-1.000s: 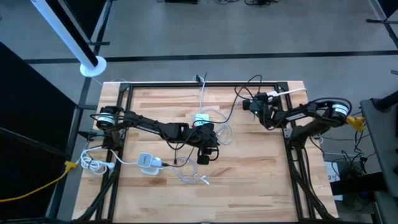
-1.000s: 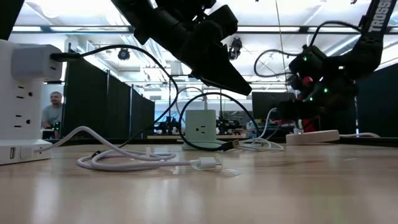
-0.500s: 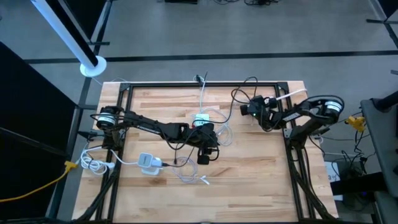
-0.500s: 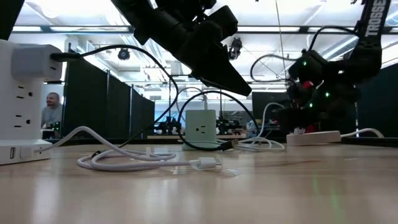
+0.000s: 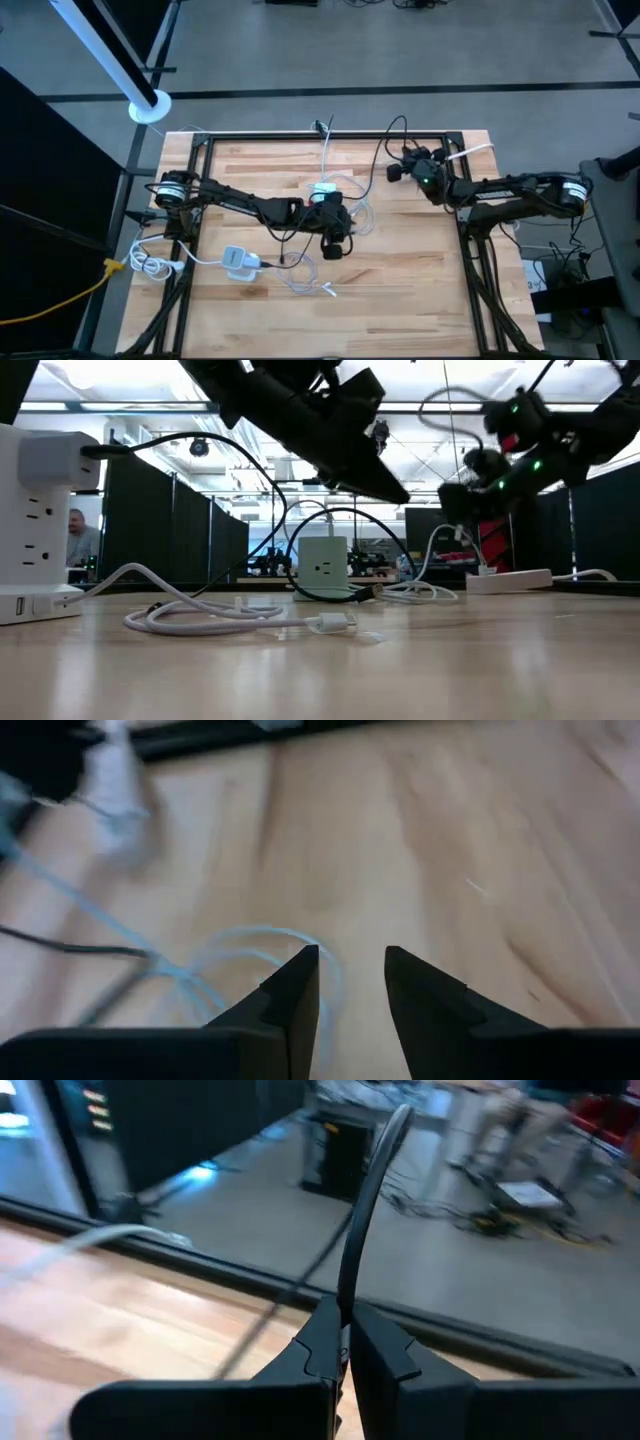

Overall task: Insert USB
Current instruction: Insert the black charger cable into the top right white outlet

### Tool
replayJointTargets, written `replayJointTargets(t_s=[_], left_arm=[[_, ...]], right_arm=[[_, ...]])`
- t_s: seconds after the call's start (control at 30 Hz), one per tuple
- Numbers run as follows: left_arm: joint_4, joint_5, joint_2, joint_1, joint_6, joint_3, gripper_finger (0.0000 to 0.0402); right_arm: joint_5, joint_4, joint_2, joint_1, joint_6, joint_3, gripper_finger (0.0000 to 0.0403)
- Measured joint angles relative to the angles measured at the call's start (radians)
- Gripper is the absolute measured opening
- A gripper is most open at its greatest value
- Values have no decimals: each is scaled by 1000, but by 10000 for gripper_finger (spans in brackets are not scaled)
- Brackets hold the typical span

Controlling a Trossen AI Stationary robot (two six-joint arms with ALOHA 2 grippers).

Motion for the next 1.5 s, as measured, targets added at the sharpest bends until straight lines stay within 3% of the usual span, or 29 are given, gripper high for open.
replayJointTargets(t_s=[0.3, 0.6, 0.77, 1.2, 1.33, 1.5], left_arm=[[295, -39, 0, 42, 29, 0, 105], [397, -43, 19, 96, -16, 1, 105], [428, -155, 46, 103, -10, 1, 105], [535, -171, 53, 142, -24, 1, 105], [537, -112, 53, 141, -38, 1, 105], [607, -117, 88, 143, -105, 1, 105]], right_arm=[[-59, 5, -181, 118, -125, 2, 1], [-301, 204, -214, 247, -314, 2, 1], [-379, 234, -214, 283, -324, 3, 1], [-400, 261, -165, 318, -301, 3, 1], [-391, 265, -161, 318, -313, 3, 1], [-400, 295, -161, 318, -311, 3, 1]])
